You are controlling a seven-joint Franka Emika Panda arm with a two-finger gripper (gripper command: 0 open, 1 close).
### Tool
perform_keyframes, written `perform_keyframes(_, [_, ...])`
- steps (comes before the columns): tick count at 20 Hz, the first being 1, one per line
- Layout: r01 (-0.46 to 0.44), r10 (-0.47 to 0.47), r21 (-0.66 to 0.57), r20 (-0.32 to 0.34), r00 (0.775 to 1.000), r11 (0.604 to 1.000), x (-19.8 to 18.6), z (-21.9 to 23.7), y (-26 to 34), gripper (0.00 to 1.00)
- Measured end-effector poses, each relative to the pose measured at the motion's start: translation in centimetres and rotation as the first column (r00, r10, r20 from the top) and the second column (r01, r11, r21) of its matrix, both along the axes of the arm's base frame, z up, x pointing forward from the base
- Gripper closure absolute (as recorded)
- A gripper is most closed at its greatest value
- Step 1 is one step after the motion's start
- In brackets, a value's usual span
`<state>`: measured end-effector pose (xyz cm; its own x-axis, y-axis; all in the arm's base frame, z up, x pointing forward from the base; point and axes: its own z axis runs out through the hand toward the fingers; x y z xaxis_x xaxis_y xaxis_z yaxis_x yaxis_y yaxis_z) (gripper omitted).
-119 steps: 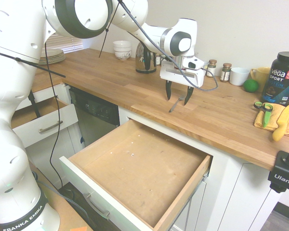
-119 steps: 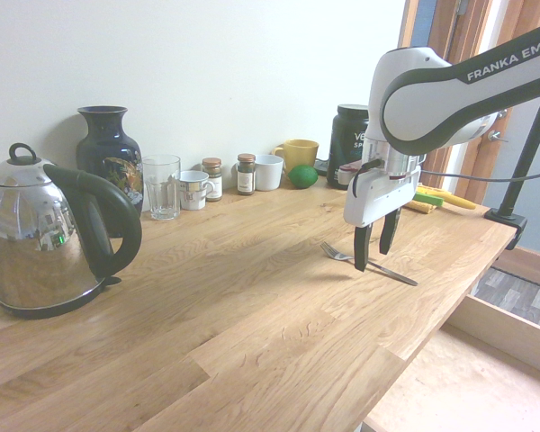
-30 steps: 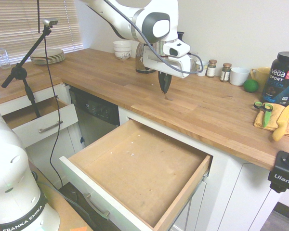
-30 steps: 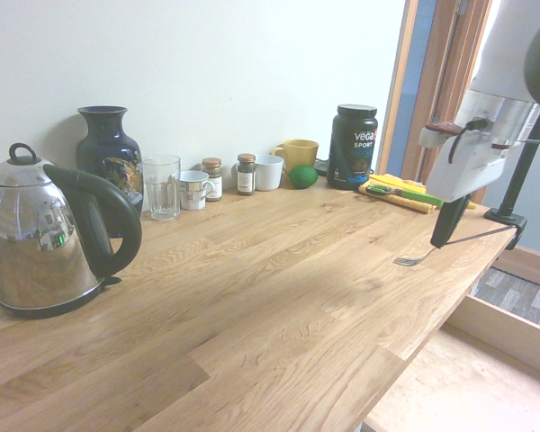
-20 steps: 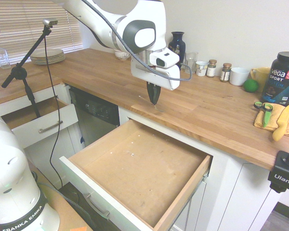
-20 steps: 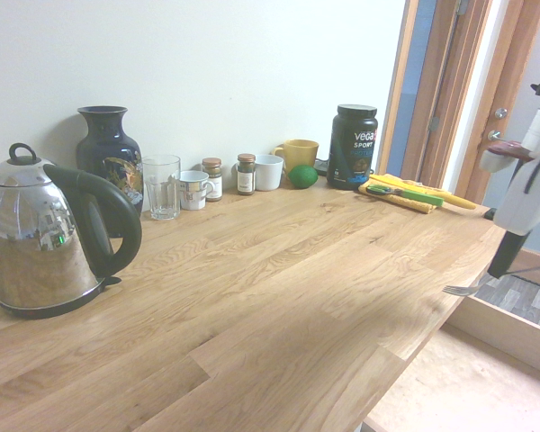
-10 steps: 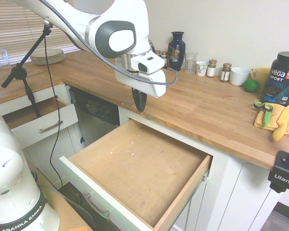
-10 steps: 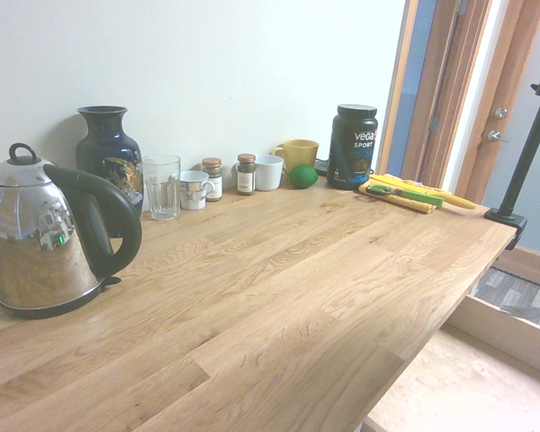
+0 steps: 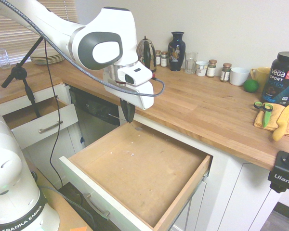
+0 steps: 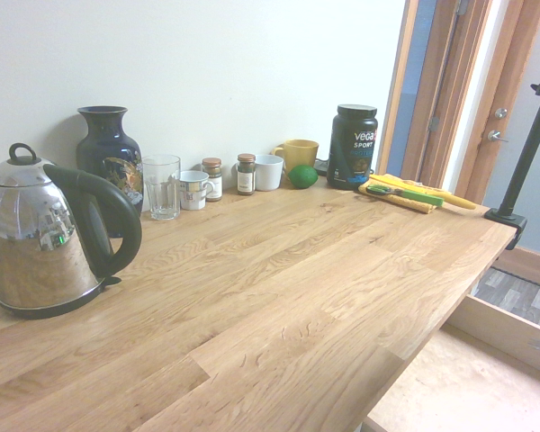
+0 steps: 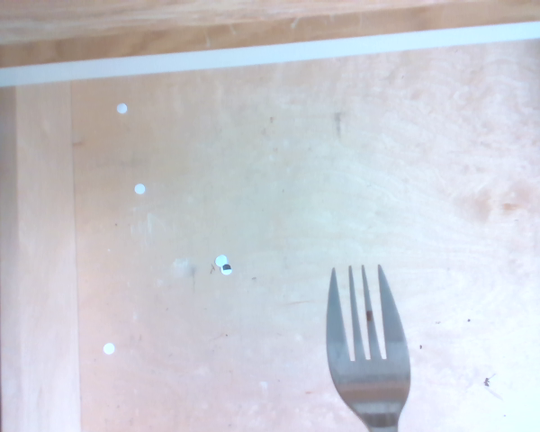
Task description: Put fork in the drawer
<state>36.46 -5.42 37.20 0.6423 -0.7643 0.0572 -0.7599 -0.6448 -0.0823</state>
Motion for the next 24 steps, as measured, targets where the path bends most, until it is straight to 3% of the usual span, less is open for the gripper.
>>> perform_keyframes(16, [-0.037, 0.036, -0.014, -0.067, 0.997, 0.999, 2.3, -11.4, -1.1, 1.00])
perform_keyframes(24, [-0.033, 0.033, -0.037, 0.005, 0.999, 0.999, 5.6, -15.7, -2.0, 1.00])
